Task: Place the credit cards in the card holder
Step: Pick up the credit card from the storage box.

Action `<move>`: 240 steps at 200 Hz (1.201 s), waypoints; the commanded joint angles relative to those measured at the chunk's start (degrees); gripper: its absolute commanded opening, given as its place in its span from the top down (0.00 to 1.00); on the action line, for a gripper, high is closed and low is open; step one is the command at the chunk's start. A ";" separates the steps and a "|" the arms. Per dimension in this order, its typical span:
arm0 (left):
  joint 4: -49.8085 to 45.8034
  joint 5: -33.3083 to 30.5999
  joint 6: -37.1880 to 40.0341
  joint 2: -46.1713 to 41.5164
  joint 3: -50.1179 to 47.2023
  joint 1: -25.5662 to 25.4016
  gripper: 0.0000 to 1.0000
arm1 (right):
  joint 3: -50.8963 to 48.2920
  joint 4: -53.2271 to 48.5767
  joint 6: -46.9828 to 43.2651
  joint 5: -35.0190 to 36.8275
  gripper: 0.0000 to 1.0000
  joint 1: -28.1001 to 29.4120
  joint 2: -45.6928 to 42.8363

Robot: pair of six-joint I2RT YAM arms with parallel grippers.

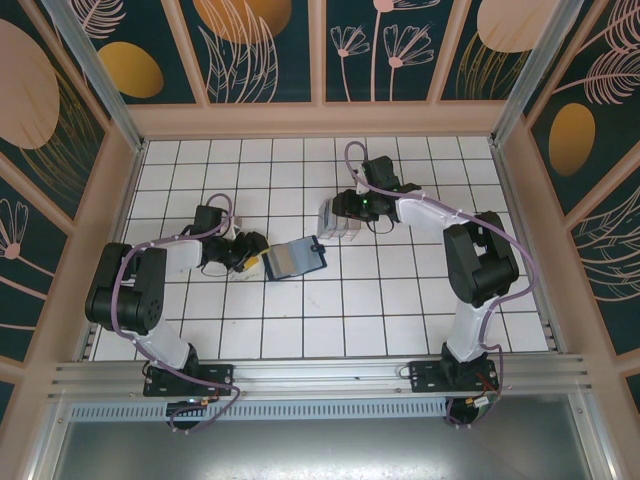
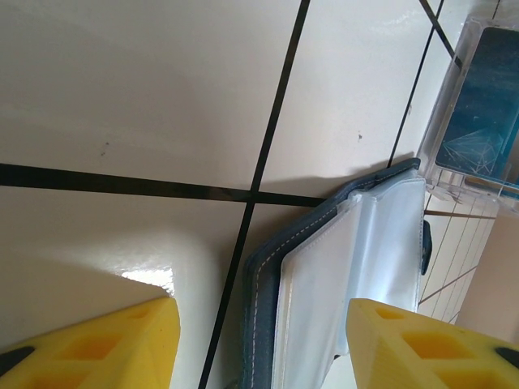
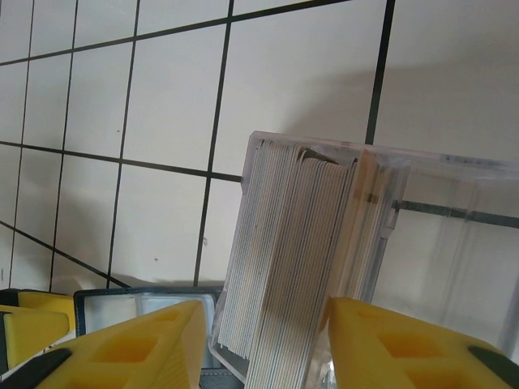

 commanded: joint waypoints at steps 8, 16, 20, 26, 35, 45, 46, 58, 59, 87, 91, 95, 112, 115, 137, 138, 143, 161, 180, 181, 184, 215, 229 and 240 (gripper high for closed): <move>-1.33 -2.11 0.96 2.41 1.12 -0.10 0.42 | -0.41 2.95 -0.29 -1.88 0.61 0.40 -1.71; -1.38 -2.07 0.96 2.47 1.24 -0.10 0.42 | -0.53 3.15 -0.29 -1.76 0.63 0.35 -1.98; -1.42 -2.12 1.05 2.42 1.24 -0.10 0.42 | -0.53 3.15 -0.32 -1.62 0.64 0.33 -1.98; -1.51 -2.17 1.02 2.46 1.29 -0.10 0.42 | -0.49 2.94 -0.44 -1.37 0.65 0.33 -2.08; -1.51 -2.17 1.06 4.08 1.33 -0.09 0.42 | -0.30 2.68 -0.63 -1.16 0.69 0.33 -1.99; -1.59 -1.90 1.02 4.32 1.41 -0.08 0.42 | -0.22 2.30 -0.76 -1.05 0.72 0.39 -1.94; -1.59 -1.88 1.00 4.33 1.41 -0.09 0.42 | -0.24 2.33 -0.79 -1.00 0.72 0.40 -1.97; -1.56 -1.94 1.06 4.27 1.41 -0.09 0.42 | -0.28 2.27 -0.87 -1.04 0.77 0.26 -1.86; -1.53 -1.94 1.06 4.26 1.41 -0.10 0.42 | -0.31 2.23 -0.89 -1.04 0.77 0.25 -1.79; -1.51 -1.69 1.05 4.53 1.62 -0.08 0.42 | -0.18 1.65 -0.68 -1.13 0.89 0.32 -1.82; -1.66 -1.77 1.18 4.55 1.59 -0.10 0.42 | -0.18 1.73 -0.64 -1.18 0.90 0.34 -1.96; -1.80 -1.79 1.31 4.59 1.69 -0.10 0.42 | -0.25 1.71 -0.64 -1.21 0.90 0.28 -2.04; -2.12 -1.93 1.45 4.59 1.94 -0.10 0.42 | 0.07 0.65 -0.91 -0.63 0.93 0.24 -2.33; -2.06 -1.79 1.40 4.56 1.94 -0.10 0.42 | 0.02 0.42 -0.98 -0.49 0.94 0.24 -2.44; -2.29 -1.80 1.80 4.23 1.91 -0.10 0.42 | -0.57 -0.55 -1.03 0.51 0.95 0.24 -3.88; -2.34 -1.83 1.78 4.20 1.93 -0.10 0.42 | -0.64 -0.59 -1.06 0.57 0.95 0.24 -3.99; -2.39 -1.98 1.94 4.09 1.86 -0.10 0.42 | -0.78 -0.76 -1.15 0.89 0.95 0.24 -4.30; -1.77 -1.79 1.40 4.16 1.38 -0.08 0.45 | -1.27 -2.18 -1.53 2.86 0.96 0.25 -5.47; -1.26 -1.53 1.25 3.41 0.53 -0.09 0.50 | -2.17 -3.22 -2.45 4.53 0.99 0.30 -6.80; -1.25 -1.56 1.29 3.35 0.40 -0.10 0.50 | -2.23 -3.33 -2.56 4.69 0.99 0.27 -6.86; -1.31 -1.72 1.40 3.18 0.22 -0.10 0.51 | -2.28 -3.63 -2.81 5.09 0.99 0.24 -7.12; -1.50 -3.30 1.30 0.47 -1.60 -0.10 0.56 | -3.12 -8.76 -5.44 8.87 1.00 0.39 -11.47; -2.01 -5.69 1.93 -0.51 -2.19 -0.06 0.59 | -4.31 -11.02 -7.76 9.45 1.00 1.15 -14.62; -2.38 -6.60 2.29 -0.72 -2.36 -0.10 0.64 | -5.28 -12.14 -9.38 9.21 1.00 2.35 -17.20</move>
